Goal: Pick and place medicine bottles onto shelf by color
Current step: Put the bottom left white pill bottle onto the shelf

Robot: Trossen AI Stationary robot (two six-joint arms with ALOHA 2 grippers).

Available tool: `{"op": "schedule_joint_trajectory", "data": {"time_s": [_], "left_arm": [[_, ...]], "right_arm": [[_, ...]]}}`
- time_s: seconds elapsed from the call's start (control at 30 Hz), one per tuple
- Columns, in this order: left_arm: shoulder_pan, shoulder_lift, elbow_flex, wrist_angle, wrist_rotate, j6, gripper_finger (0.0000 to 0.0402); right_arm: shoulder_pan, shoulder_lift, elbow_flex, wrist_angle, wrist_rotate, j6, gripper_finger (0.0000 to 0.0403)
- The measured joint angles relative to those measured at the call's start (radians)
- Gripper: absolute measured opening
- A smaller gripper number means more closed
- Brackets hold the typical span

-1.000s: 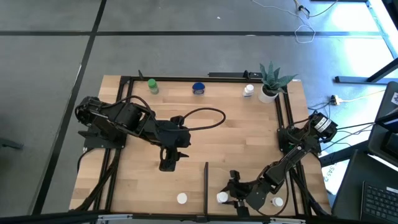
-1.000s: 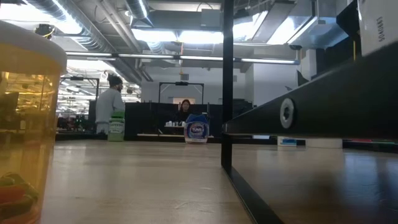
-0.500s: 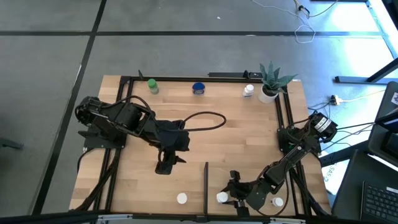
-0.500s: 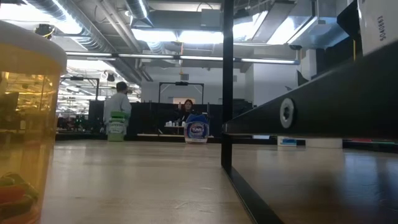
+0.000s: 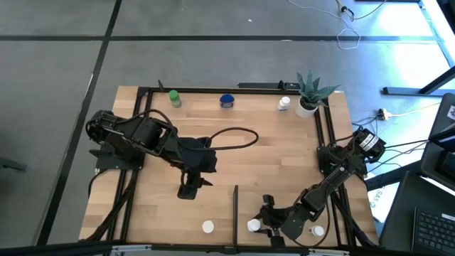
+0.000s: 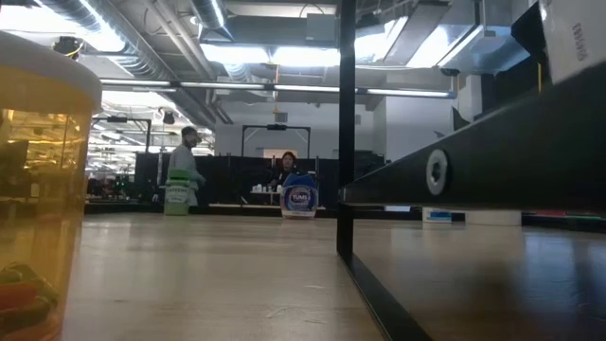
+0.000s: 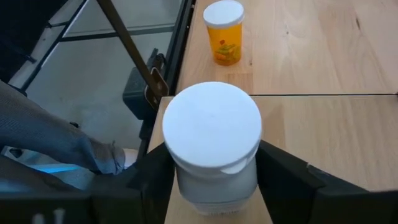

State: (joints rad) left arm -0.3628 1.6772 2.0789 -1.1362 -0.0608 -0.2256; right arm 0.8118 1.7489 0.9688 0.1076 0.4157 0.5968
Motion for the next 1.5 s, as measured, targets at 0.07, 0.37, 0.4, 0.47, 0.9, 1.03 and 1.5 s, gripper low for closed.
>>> {"op": "schedule_joint_trajectory", "data": {"time_s": [0.07,0.37,0.4,0.47,0.9,1.03,1.5], "left_arm": [[0.000,0.000,0.000,0.000,0.000,0.000,0.0198],[0.000,0.000,0.000,0.000,-0.001,0.000,0.0198],[0.000,0.000,0.000,0.000,-0.001,0.000,0.0198],[0.000,0.000,0.000,0.000,-0.002,0.000,0.0198],[0.000,0.000,0.000,0.000,-0.002,0.000,0.0198],[0.000,0.000,0.000,0.000,-0.002,0.000,0.0198],[0.000,0.000,0.000,0.000,-0.002,-0.001,0.0198]], "right_arm": [[-0.004,0.000,0.000,-0.008,0.000,-0.008,0.0222],[-0.010,0.000,0.000,-0.009,-0.001,-0.036,0.0233],[-0.010,0.000,0.000,-0.009,-0.001,-0.027,0.0233],[-0.010,0.000,0.000,-0.009,-0.002,-0.015,0.0233],[-0.010,0.000,0.000,-0.009,-0.018,0.000,0.0233],[-0.010,0.000,0.000,-0.009,-0.018,0.000,0.0233],[-0.010,0.000,0.000,-0.008,-0.022,0.001,0.0233]]}}
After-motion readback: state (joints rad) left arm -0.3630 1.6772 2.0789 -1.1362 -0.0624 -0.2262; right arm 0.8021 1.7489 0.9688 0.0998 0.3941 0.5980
